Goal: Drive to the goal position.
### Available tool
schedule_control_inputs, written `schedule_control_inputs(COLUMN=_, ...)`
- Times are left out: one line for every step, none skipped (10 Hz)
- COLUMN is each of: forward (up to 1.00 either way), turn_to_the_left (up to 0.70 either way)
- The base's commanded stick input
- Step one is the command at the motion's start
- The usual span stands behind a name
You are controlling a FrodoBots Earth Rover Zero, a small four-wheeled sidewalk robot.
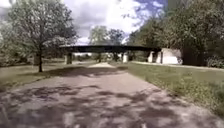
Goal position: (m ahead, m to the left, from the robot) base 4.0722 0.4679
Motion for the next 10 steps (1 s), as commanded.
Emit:
schedule_control_inputs(forward=1.0, turn_to_the_left=0.06)
schedule_control_inputs(forward=1.0, turn_to_the_left=0.07)
schedule_control_inputs(forward=1.0, turn_to_the_left=0.08)
schedule_control_inputs(forward=1.0, turn_to_the_left=0.09)
schedule_control_inputs(forward=1.0, turn_to_the_left=0.07)
schedule_control_inputs(forward=1.0, turn_to_the_left=0.05)
schedule_control_inputs(forward=1.0, turn_to_the_left=0.03)
schedule_control_inputs(forward=1.0, turn_to_the_left=0.0)
schedule_control_inputs(forward=1.0, turn_to_the_left=0.0)
schedule_control_inputs(forward=1.0, turn_to_the_left=0.0)
